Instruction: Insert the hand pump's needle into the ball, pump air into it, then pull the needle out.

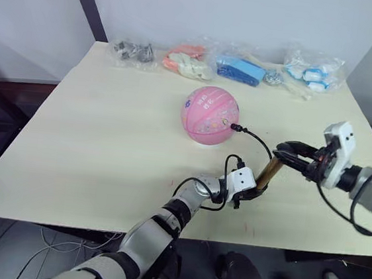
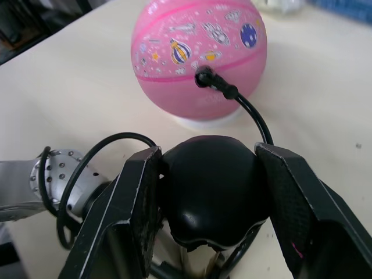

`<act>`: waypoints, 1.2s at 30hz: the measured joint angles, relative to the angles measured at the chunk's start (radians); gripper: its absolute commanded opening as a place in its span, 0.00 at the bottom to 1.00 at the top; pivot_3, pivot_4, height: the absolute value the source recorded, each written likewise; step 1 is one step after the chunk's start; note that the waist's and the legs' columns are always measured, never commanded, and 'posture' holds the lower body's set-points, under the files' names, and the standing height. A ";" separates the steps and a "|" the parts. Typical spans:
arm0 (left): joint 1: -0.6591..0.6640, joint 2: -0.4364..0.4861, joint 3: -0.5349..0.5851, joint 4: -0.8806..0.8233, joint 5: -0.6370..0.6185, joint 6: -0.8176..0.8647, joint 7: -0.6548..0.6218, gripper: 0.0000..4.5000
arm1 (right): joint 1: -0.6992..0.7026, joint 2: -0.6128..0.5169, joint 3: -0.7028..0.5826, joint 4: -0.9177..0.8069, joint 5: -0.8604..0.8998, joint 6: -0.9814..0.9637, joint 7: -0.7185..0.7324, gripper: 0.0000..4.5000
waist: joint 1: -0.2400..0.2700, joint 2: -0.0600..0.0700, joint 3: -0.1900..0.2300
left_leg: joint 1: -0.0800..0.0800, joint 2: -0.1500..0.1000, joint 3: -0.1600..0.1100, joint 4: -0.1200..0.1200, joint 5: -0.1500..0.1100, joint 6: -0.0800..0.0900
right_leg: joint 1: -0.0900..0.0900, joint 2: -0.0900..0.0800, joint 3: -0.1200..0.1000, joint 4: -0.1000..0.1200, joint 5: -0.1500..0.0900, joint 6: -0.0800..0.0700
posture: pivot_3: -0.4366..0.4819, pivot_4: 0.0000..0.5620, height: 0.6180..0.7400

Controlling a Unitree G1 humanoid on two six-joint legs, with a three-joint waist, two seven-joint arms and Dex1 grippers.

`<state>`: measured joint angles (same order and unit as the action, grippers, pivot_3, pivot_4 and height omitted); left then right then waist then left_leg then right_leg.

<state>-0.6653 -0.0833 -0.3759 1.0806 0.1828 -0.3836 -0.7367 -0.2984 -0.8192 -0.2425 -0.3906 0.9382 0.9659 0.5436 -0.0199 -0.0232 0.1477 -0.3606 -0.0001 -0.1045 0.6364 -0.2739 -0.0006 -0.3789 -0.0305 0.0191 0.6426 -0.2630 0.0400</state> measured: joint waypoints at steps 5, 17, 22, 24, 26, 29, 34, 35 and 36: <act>0.001 -0.007 0.005 -0.001 -0.001 0.000 -0.002 0.25 | -0.175 -0.092 -0.099 0.021 0.123 0.089 -0.010 0.46 | 0.004 -0.002 0.006 | -0.002 -0.003 -0.001 0.000 0.000 0.000 | -0.001 -0.003 0.000 -0.001 0.002 -0.003 | 0.48 0.27 1.00; -0.002 -0.014 0.006 -0.008 -0.001 -0.001 0.001 0.25 | -0.364 -0.224 -0.117 0.128 0.223 0.204 -0.024 0.46 | 0.005 0.002 0.012 | -0.005 -0.005 0.002 0.001 0.000 0.000 | -0.004 -0.005 0.003 -0.001 0.004 -0.001 | 0.48 0.27 1.00; -0.002 -0.016 0.006 -0.012 -0.001 -0.005 0.000 0.25 | -0.372 -0.240 -0.117 0.133 0.233 0.216 -0.024 0.46 | 0.006 0.004 0.013 | -0.011 -0.006 0.003 0.003 0.000 0.000 | -0.009 -0.005 0.004 -0.001 0.005 0.000 | 0.48 0.27 1.00; 0.000 -0.017 0.006 -0.012 -0.001 -0.005 0.001 0.25 | -0.355 -0.239 -0.128 0.107 0.233 0.213 -0.025 0.46 | 0.007 0.003 0.013 | -0.012 -0.006 0.002 0.004 0.000 0.000 | -0.009 -0.005 0.004 -0.001 0.005 0.001 | 0.48 0.27 1.00; 0.003 -0.019 0.004 -0.011 0.000 -0.004 0.002 0.25 | -0.289 -0.232 -0.165 0.059 0.226 0.177 -0.022 0.46 | 0.008 0.001 0.011 | -0.012 -0.006 0.001 0.005 0.000 0.000 | -0.009 -0.005 0.003 0.000 0.005 0.001 | 0.48 0.27 1.00; 0.004 -0.018 0.004 -0.001 0.000 -0.003 0.007 0.25 | -0.183 -0.174 -0.196 0.014 0.203 0.111 -0.024 0.46 | 0.006 -0.005 0.007 | -0.010 -0.006 0.002 0.006 0.000 0.000 | -0.006 -0.005 0.003 0.000 0.005 0.001 | 0.48 0.27 1.00; 0.012 -0.010 0.004 0.013 0.006 0.006 0.021 0.25 | 0.033 -0.049 -0.150 -0.063 0.100 -0.048 -0.028 0.46 | 0.003 -0.018 -0.003 | 0.000 -0.002 0.001 0.002 0.000 0.000 | 0.004 -0.001 0.002 -0.001 0.002 0.005 | 0.48 0.27 1.00; 0.013 -0.009 0.004 0.013 0.007 0.006 0.022 0.25 | 0.046 -0.038 -0.138 -0.065 0.089 -0.058 -0.029 0.46 | 0.003 -0.019 -0.004 | 0.000 -0.002 0.001 0.002 0.000 0.000 | 0.005 -0.001 0.002 -0.001 0.002 0.005 | 0.48 0.27 1.00; 0.013 -0.007 0.004 0.013 0.008 0.007 0.023 0.25 | 0.072 -0.016 -0.113 -0.071 0.062 -0.089 -0.030 0.46 | 0.001 -0.018 -0.005 | 0.001 -0.001 0.001 0.002 0.000 0.000 | 0.005 -0.001 0.003 -0.001 0.002 0.004 | 0.48 0.27 1.00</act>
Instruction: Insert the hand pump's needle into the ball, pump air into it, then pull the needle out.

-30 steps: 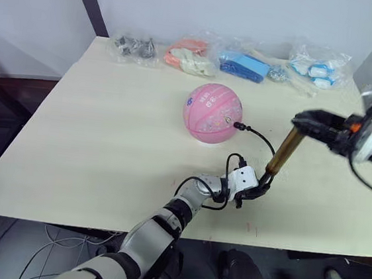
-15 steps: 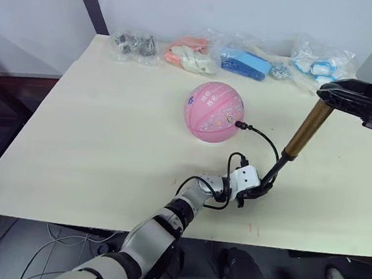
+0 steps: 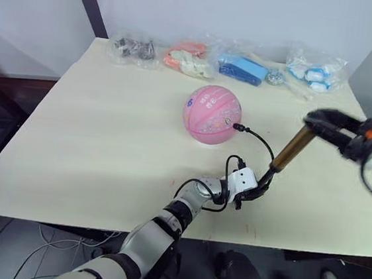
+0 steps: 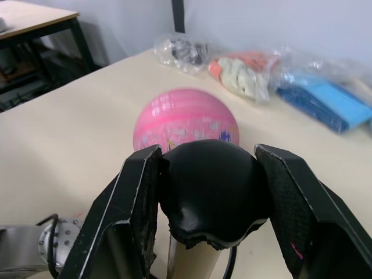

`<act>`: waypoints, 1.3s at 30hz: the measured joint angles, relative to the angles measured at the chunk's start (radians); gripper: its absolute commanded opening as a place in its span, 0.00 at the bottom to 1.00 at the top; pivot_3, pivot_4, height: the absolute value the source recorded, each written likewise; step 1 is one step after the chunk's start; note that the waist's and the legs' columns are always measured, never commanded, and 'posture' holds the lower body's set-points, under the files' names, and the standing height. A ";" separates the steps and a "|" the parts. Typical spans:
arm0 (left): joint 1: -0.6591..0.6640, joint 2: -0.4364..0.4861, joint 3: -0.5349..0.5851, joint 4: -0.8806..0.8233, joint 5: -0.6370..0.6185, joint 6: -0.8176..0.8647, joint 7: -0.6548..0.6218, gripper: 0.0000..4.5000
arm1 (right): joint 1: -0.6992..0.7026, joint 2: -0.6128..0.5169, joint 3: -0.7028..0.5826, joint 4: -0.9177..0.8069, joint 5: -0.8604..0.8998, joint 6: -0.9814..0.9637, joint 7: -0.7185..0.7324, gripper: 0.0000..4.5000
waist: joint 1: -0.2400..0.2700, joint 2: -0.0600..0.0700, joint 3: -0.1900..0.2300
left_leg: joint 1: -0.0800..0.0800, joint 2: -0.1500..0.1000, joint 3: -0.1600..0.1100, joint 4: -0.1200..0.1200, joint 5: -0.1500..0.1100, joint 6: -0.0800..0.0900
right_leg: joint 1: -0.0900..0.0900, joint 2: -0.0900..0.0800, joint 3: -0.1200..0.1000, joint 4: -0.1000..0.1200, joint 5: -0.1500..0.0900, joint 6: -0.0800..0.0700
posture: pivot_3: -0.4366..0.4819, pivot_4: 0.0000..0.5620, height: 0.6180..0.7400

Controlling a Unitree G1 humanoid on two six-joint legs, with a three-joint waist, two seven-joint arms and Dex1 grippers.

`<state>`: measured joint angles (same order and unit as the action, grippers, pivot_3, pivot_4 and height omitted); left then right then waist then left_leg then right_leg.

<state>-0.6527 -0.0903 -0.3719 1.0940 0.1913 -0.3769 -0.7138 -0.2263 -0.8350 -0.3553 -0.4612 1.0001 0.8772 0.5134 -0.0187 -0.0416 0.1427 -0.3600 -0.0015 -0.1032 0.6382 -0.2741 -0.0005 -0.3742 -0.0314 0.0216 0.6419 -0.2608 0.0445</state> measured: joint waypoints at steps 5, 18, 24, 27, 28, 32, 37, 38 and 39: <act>0.005 0.012 0.003 0.007 0.002 0.004 0.000 0.25 | 0.092 0.132 0.163 -0.017 -0.158 -0.129 -0.022 0.46 | -0.003 -0.005 -0.013 | 0.008 0.006 -0.001 -0.001 0.000 0.000 | 0.002 0.006 -0.001 0.000 -0.001 -0.001 | 0.48 0.27 1.00; 0.016 0.021 0.007 0.016 0.009 0.008 -0.001 0.25 | 0.164 0.212 0.282 -0.014 -0.323 -0.218 -0.009 0.46 | -0.010 -0.005 -0.024 | 0.017 0.009 -0.006 -0.009 -0.001 -0.001 | 0.014 0.009 -0.005 0.000 -0.006 -0.010 | 0.48 0.27 1.00; 0.011 0.017 0.006 0.013 0.010 0.006 -0.004 0.25 | 0.146 0.167 0.247 -0.017 -0.292 -0.176 0.013 0.46 | -0.009 -0.003 -0.022 | 0.016 0.007 -0.006 -0.009 -0.001 -0.001 | 0.013 0.007 -0.006 0.000 -0.006 -0.010 | 0.48 0.27 1.00; 0.002 0.008 0.007 0.006 0.008 -0.001 -0.011 0.25 | 0.066 0.106 0.166 -0.006 -0.184 -0.042 0.010 0.46 | -0.007 0.010 -0.008 | 0.014 0.004 -0.005 -0.007 0.000 -0.001 | 0.011 0.003 -0.006 0.000 -0.005 -0.009 | 0.48 0.27 1.00; 0.000 0.006 0.007 0.003 0.008 -0.003 -0.012 0.25 | 0.052 0.092 0.150 0.001 -0.157 -0.009 0.007 0.46 | -0.005 0.012 -0.006 | 0.013 0.003 -0.005 -0.006 0.000 -0.001 | 0.009 0.002 -0.006 0.000 -0.005 -0.008 | 0.48 0.27 1.00; -0.005 0.000 0.008 -0.014 -0.001 -0.005 -0.029 0.25 | -0.063 0.028 0.056 0.026 -0.012 0.120 -0.017 0.46 | 0.002 0.019 0.002 | -0.001 0.002 -0.004 -0.003 0.001 -0.002 | -0.005 0.002 -0.004 0.000 -0.003 -0.006 | 0.48 0.27 1.00; -0.007 -0.004 0.008 -0.014 -0.001 -0.005 -0.028 0.25 | -0.188 -0.055 -0.025 0.060 0.113 0.199 -0.034 0.46 | 0.004 0.018 0.008 | -0.002 -0.002 -0.003 -0.003 0.001 -0.001 | -0.005 -0.003 -0.004 0.000 -0.001 -0.008 | 0.48 0.27 1.00; -0.011 -0.005 0.008 -0.014 -0.001 -0.005 -0.026 0.25 | -0.227 -0.079 -0.044 0.078 0.140 0.215 -0.039 0.46 | 0.003 0.020 0.011 | -0.002 -0.003 -0.002 -0.003 0.001 -0.001 | -0.005 -0.004 -0.003 0.000 -0.001 -0.006 | 0.48 0.27 1.00; -0.010 -0.006 0.008 -0.014 -0.001 -0.005 -0.024 0.25 | -0.257 -0.100 -0.061 0.091 0.163 0.221 -0.042 0.46 | 0.004 0.019 0.012 | -0.002 -0.004 -0.002 -0.003 0.001 -0.001 | -0.005 -0.004 -0.003 0.000 -0.001 -0.003 | 0.48 0.27 1.00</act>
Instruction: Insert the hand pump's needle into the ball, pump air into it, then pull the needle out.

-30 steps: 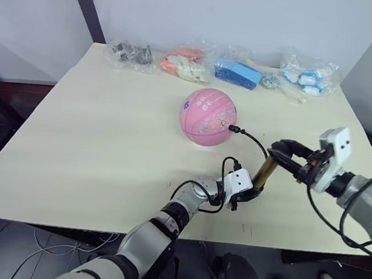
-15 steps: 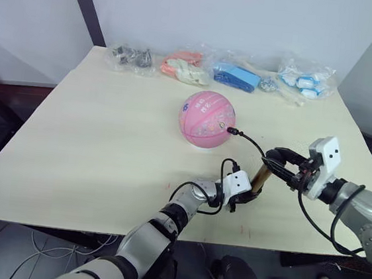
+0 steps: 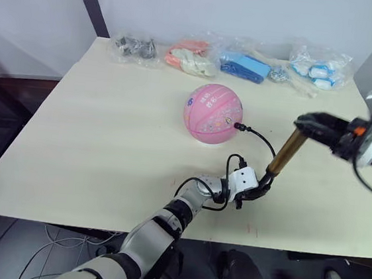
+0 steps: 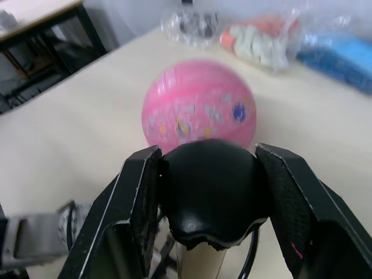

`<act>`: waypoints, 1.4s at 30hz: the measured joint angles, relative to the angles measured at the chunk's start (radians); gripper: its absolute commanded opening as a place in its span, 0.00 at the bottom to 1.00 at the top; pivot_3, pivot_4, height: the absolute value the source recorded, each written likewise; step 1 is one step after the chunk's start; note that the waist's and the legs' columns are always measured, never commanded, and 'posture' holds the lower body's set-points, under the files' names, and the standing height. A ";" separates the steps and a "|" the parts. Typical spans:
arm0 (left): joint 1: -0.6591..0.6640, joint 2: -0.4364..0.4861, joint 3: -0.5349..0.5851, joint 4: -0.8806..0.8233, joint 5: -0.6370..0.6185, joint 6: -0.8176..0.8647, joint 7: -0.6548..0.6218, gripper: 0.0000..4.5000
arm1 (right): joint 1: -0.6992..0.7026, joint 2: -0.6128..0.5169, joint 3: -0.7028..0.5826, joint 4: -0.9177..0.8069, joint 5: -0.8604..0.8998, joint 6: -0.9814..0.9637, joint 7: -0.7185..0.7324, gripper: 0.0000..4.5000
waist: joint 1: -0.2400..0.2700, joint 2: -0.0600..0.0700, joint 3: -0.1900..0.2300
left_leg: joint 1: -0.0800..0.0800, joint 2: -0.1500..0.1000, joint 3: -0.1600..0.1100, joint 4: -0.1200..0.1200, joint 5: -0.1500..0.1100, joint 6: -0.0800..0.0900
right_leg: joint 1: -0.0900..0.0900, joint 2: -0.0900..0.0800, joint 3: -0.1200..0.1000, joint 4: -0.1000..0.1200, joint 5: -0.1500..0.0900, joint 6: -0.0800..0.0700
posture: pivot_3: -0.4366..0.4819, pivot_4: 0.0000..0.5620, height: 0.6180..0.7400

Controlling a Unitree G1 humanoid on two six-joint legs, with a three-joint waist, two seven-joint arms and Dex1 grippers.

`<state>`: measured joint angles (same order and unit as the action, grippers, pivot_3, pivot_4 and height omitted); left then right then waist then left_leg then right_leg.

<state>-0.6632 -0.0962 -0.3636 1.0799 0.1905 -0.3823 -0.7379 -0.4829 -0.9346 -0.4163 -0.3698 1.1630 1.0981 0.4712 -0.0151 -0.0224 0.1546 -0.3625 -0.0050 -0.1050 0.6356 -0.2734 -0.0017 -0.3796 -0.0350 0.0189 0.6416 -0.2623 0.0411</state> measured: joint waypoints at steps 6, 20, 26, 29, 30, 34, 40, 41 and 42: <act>0.000 0.000 0.000 -0.002 0.000 -0.004 0.000 0.25 | -0.078 -0.051 -0.029 0.045 0.077 0.043 -0.031 0.46 | 0.000 -0.001 0.003 | -0.001 0.000 0.001 0.000 0.000 0.000 | -0.001 0.000 0.001 0.000 0.000 0.000 | 0.48 0.27 1.00; 0.008 0.006 -0.002 0.002 0.004 -0.004 0.005 0.25 | 0.180 0.074 -0.011 -0.125 -0.025 -0.127 -0.047 0.46 | -0.003 -0.008 -0.003 | 0.001 0.001 0.001 0.000 0.000 0.000 | 0.002 0.001 0.002 0.000 0.000 0.001 | 0.48 0.27 1.00; 0.020 0.030 -0.001 0.005 0.008 0.005 0.013 0.25 | 0.329 0.220 0.222 -0.164 -0.263 -0.323 -0.035 0.46 | -0.016 -0.020 -0.022 | 0.007 0.009 0.000 -0.001 0.000 0.000 | 0.008 0.010 0.000 0.000 -0.001 0.000 | 0.48 0.27 1.00; 0.023 0.038 0.001 0.009 0.008 0.011 0.018 0.25 | 0.358 0.284 0.332 -0.148 -0.391 -0.405 -0.022 0.46 | -0.023 -0.021 -0.024 | 0.018 0.011 0.000 -0.004 -0.001 0.000 | 0.018 0.011 0.000 0.000 -0.002 -0.003 | 0.48 0.27 1.00; 0.024 0.038 0.001 0.011 0.008 0.013 0.019 0.25 | 0.367 0.296 0.350 -0.135 -0.414 -0.417 -0.019 0.46 | -0.024 -0.020 -0.025 | 0.019 0.012 -0.001 -0.005 -0.001 -0.001 | 0.019 0.012 -0.001 0.000 -0.004 -0.005 | 0.48 0.27 1.00; 0.036 0.045 0.002 0.011 0.004 0.024 0.018 0.25 | 0.395 0.366 0.413 -0.064 -0.519 -0.515 0.019 0.46 | -0.026 -0.025 -0.037 | 0.024 0.016 -0.004 -0.008 -0.002 -0.004 | 0.022 0.016 -0.002 0.000 -0.006 -0.008 | 0.48 0.27 1.00; 0.041 0.049 0.002 0.011 0.004 0.026 0.014 0.25 | 0.411 0.387 0.413 -0.059 -0.545 -0.532 0.042 0.46 | -0.026 -0.025 -0.038 | 0.037 0.017 -0.006 -0.015 -0.004 -0.006 | 0.031 0.013 -0.002 0.000 -0.011 -0.016 | 0.48 0.27 1.00; 0.041 0.049 0.002 0.010 0.004 0.026 0.010 0.25 | 0.411 0.387 0.412 -0.059 -0.545 -0.532 0.045 0.46 | -0.026 -0.025 -0.038 | 0.038 0.017 -0.007 -0.016 -0.006 -0.010 | 0.031 0.011 -0.002 0.000 -0.012 -0.018 | 0.48 0.27 1.00; 0.042 0.051 0.002 0.009 0.002 0.026 0.003 0.25 | 0.411 0.387 0.411 -0.059 -0.545 -0.532 0.048 0.46 | -0.026 -0.025 -0.038 | 0.038 0.017 -0.007 -0.018 -0.006 -0.010 | 0.031 0.011 -0.003 0.000 -0.012 -0.018 | 0.48 0.27 1.00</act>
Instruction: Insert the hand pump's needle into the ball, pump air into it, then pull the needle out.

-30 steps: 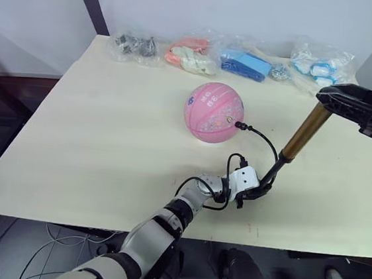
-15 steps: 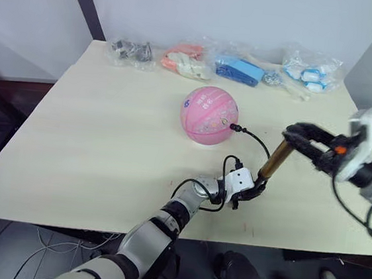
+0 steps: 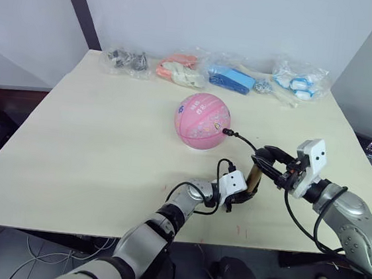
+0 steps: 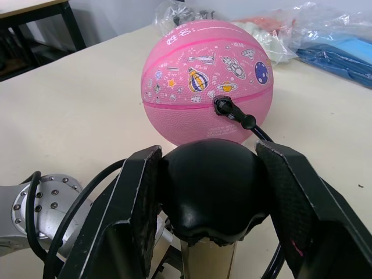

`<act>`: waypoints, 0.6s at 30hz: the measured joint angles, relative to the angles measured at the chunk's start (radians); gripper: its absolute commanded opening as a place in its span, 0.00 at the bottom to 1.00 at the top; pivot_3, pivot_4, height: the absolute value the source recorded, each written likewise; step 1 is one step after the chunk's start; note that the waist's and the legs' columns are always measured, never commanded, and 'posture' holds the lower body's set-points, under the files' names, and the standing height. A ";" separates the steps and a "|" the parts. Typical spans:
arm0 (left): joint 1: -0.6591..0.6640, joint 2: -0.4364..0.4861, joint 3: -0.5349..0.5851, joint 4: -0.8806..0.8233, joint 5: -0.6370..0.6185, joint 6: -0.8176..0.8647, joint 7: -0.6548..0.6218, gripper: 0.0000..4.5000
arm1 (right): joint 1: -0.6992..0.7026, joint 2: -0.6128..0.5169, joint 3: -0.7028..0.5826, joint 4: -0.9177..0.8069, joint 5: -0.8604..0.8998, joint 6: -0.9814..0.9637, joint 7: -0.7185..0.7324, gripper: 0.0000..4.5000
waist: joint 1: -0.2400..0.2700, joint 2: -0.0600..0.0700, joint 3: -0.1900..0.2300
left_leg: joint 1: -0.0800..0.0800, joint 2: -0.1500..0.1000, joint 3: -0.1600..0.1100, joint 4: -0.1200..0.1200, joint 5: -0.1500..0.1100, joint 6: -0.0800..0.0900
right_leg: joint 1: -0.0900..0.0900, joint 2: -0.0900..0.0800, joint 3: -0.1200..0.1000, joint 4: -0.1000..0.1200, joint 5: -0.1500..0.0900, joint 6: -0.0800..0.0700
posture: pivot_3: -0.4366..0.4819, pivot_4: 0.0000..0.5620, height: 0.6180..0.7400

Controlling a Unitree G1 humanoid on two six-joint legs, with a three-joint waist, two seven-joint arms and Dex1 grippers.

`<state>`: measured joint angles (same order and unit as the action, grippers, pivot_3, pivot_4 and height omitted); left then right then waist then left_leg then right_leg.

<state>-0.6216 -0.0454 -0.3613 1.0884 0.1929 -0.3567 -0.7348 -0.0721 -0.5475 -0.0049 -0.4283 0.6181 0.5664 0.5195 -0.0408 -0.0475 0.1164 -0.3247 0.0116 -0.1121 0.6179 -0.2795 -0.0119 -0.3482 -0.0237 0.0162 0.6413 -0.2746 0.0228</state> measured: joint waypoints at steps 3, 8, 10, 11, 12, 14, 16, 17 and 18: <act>0.001 0.002 0.001 -0.004 -0.001 0.000 -0.007 0.25 | 0.000 -0.002 -0.004 0.000 0.000 0.000 0.007 0.46 | 0.000 0.000 0.000 | 0.000 0.000 0.000 -0.001 0.000 0.000 | 0.000 0.000 -0.002 0.000 0.000 0.001 | 0.48 0.27 1.00; 0.001 0.005 0.008 -0.011 -0.003 0.004 -0.022 0.25 | -0.001 -0.003 -0.010 0.002 0.000 0.000 0.017 0.46 | -0.001 0.001 0.001 | 0.000 0.000 0.000 -0.001 0.000 0.000 | 0.000 0.000 -0.002 0.000 0.000 0.002 | 0.48 0.27 1.00; 0.001 0.006 0.014 -0.017 -0.013 0.007 -0.033 0.43 | -0.003 -0.003 -0.011 0.003 0.000 0.001 0.019 0.46 | -0.001 0.002 0.002 | -0.001 0.000 -0.001 -0.002 0.000 0.000 | 0.000 0.000 -0.002 0.000 -0.001 0.002 | 0.48 0.27 1.00; 0.001 0.006 0.017 -0.018 -0.019 0.009 -0.042 0.47 | -0.005 -0.003 -0.012 0.004 0.000 0.001 0.020 0.46 | -0.001 0.002 0.002 | -0.001 0.000 -0.001 -0.002 0.000 0.000 | 0.000 0.000 -0.002 0.000 -0.001 0.002 | 0.48 0.27 1.00; 0.001 0.009 0.017 -0.018 -0.020 0.009 -0.053 0.54 | -0.006 -0.003 -0.012 0.004 0.000 0.001 0.020 0.46 | -0.001 0.003 0.003 | -0.001 0.000 -0.001 -0.002 0.000 0.000 | 0.000 0.000 -0.002 0.000 -0.002 0.002 | 0.48 0.27 1.00; 0.002 0.010 0.017 -0.021 -0.021 0.008 -0.073 0.70 | -0.012 -0.003 -0.013 0.008 0.000 0.001 0.020 0.46 | 0.001 0.005 0.003 | -0.001 -0.001 -0.001 -0.002 0.000 0.000 | 0.000 0.000 -0.003 0.000 -0.003 0.003 | 0.48 0.27 1.00; 0.006 0.008 0.017 -0.027 -0.023 0.006 -0.082 0.88 | -0.012 -0.003 -0.015 0.009 0.000 0.001 0.020 0.46 | 0.001 0.006 0.004 | -0.002 -0.002 -0.001 -0.002 0.000 0.000 | 0.000 0.000 -0.003 -0.001 -0.003 0.004 | 0.48 0.27 1.00; 0.008 0.008 0.017 -0.029 -0.024 0.004 -0.088 0.93 | -0.012 -0.003 -0.015 0.010 0.001 0.001 0.020 0.46 | 0.001 0.006 0.004 | -0.002 -0.002 -0.001 -0.002 0.000 0.000 | 0.000 -0.001 -0.002 -0.001 -0.003 0.005 | 0.48 0.27 1.00; 0.013 0.007 0.018 -0.037 -0.030 0.003 -0.096 0.97 | -0.012 -0.004 -0.018 0.011 0.001 0.002 0.020 0.46 | 0.001 0.006 0.004 | -0.002 -0.003 -0.002 -0.002 0.000 -0.001 | 0.000 -0.004 -0.002 -0.001 -0.003 0.005 | 0.48 0.27 1.00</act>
<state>-0.6088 -0.0382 -0.3438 1.0512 0.1634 -0.3535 -0.8313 -0.0846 -0.5511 -0.0225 -0.4174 0.6186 0.5681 0.5392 -0.0396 -0.0417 0.1203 -0.3263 0.0087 -0.1138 0.6156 -0.2796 -0.0125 -0.3485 -0.0278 0.0146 0.6405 -0.2776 0.0279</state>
